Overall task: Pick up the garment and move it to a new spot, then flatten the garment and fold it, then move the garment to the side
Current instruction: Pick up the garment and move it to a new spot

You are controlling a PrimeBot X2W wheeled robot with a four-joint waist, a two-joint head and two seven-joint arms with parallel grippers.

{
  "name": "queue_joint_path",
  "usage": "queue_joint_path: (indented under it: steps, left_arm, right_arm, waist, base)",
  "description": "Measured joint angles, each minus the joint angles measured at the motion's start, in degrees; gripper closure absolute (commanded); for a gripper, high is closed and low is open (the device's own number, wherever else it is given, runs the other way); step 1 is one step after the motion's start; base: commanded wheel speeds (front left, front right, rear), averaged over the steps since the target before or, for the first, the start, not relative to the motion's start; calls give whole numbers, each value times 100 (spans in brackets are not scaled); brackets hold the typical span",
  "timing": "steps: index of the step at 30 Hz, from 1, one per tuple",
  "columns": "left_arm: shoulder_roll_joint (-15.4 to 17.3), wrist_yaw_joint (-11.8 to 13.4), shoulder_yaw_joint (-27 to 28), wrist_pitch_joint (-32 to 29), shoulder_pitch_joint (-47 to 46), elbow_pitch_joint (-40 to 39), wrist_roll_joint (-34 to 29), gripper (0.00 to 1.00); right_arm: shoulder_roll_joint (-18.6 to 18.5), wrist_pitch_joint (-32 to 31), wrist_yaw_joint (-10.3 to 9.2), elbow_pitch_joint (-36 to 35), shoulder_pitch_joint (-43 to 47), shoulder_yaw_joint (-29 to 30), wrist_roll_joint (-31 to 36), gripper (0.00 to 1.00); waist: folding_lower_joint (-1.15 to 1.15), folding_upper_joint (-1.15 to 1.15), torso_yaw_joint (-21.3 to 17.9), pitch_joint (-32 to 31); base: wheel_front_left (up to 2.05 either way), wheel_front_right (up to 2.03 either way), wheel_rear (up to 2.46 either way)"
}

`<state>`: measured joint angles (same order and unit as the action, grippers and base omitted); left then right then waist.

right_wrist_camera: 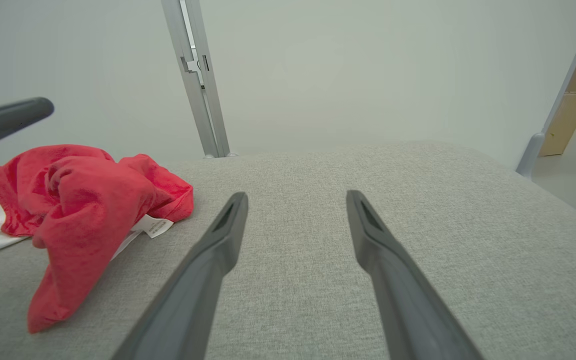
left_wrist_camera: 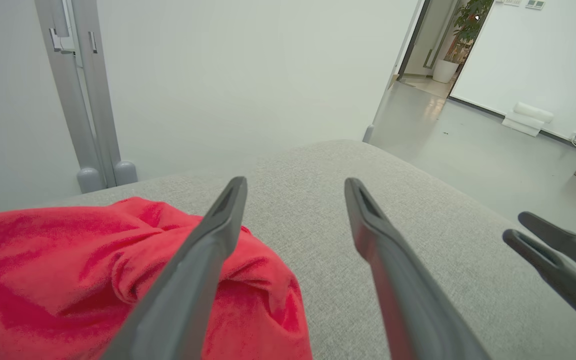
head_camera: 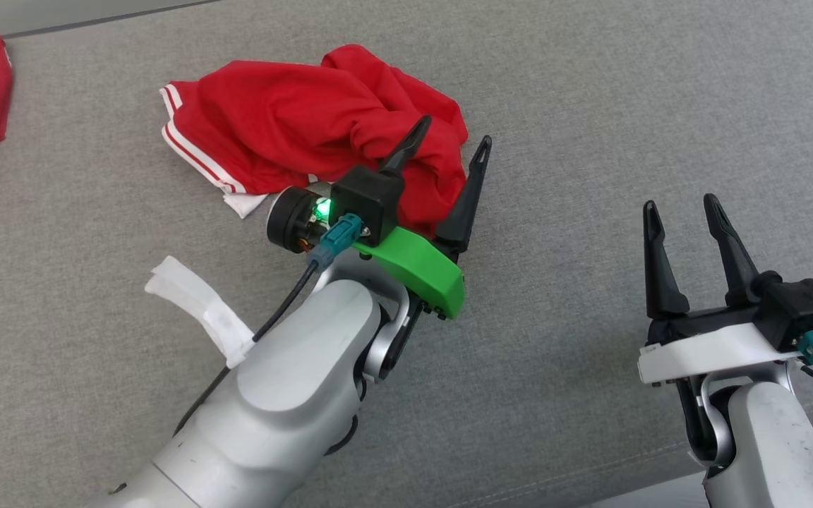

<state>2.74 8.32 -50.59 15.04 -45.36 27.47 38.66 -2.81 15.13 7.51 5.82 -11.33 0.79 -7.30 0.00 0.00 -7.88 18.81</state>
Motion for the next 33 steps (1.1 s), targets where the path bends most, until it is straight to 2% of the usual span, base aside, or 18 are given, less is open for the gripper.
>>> queue_joint_path:
  steps: [6, 13, 21, 27, 33]
  left_arm:
    - [46, -27, 587, 9, 255, -227, -443, 0]
    - [334, -102, 1417, 9, 1180, -288, -829, 0]
    - [521, -187, 2317, 10, 2409, -431, -1118, 0]
    - [560, -282, 3121, 9, 3365, -792, -1323, 0]
    - [345, -371, 3733, 10, 4153, -1211, -1560, 0]
  right_arm:
    - [1, 0, 0, 46, 37, 68, 101, 0]
    - [1, 0, 0, 78, 155, 136, 200, 0]
    - [-2, 0, 0, 201, 388, 77, 256, 0]
    - [2, 0, 1, 288, 562, 44, 240, 0]
    - [4, 0, 1, 355, 749, -65, 132, 0]
  waist:
    - [0, 0, 172, -232]
    - [0, 0, 362, -610]
    - [0, 0, 549, -1048]
    - [0, 0, 666, -1323]
    - [0, 0, 734, -1546]
  base:
    - [0, 0, 0]
    - [0, 0, 0]
    - [0, 0, 0]
    - [0, 0, 0]
    - [0, 0, 0]
